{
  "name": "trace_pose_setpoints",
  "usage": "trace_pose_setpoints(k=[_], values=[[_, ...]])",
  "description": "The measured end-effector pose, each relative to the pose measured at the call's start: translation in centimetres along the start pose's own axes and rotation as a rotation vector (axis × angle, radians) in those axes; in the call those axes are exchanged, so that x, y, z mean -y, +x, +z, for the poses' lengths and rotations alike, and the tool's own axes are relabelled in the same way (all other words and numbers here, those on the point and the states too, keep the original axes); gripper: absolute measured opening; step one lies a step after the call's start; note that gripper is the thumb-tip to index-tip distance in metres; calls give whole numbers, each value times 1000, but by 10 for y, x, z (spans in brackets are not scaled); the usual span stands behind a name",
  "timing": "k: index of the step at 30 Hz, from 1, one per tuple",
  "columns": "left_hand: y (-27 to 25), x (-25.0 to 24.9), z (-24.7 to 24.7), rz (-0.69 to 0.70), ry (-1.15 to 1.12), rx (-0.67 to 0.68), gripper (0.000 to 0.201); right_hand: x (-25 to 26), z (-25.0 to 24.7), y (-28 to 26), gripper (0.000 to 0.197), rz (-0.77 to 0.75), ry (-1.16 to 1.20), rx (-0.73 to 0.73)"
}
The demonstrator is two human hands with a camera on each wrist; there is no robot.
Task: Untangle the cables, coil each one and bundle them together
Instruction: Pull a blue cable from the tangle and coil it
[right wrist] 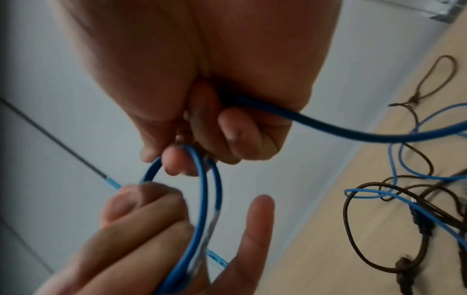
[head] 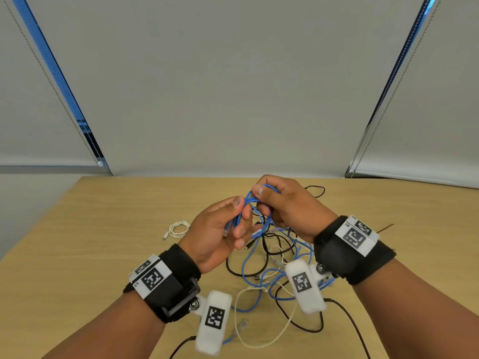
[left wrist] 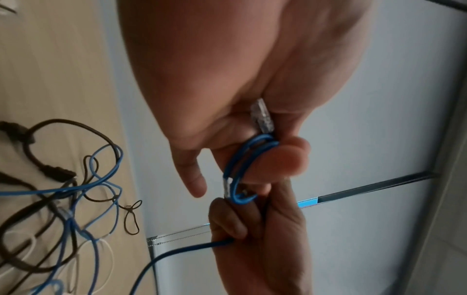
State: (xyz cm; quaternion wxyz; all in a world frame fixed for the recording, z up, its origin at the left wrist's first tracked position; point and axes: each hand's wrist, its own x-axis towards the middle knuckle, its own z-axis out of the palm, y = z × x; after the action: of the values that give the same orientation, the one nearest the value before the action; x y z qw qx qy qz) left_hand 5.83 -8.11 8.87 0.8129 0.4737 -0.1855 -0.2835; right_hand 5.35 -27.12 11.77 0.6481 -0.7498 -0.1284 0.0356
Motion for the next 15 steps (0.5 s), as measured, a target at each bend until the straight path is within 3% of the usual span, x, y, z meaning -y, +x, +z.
trace_pose_setpoints(k=[4, 8, 12, 15], values=[[0, -9, -1, 69, -149, 37, 32, -20, -14, -2, 18, 68, -65, -82], [7, -16, 9, 129, -273, 44, 37, -47, -5, -10, 12, 237, -236, 11], [17, -27, 10, 244, -188, -84, 32, -55, 12, -19, 8, 357, -536, 204], [24, -29, 4, 307, -78, -211, 28, -46, 23, -24, 20, 304, -752, 282]])
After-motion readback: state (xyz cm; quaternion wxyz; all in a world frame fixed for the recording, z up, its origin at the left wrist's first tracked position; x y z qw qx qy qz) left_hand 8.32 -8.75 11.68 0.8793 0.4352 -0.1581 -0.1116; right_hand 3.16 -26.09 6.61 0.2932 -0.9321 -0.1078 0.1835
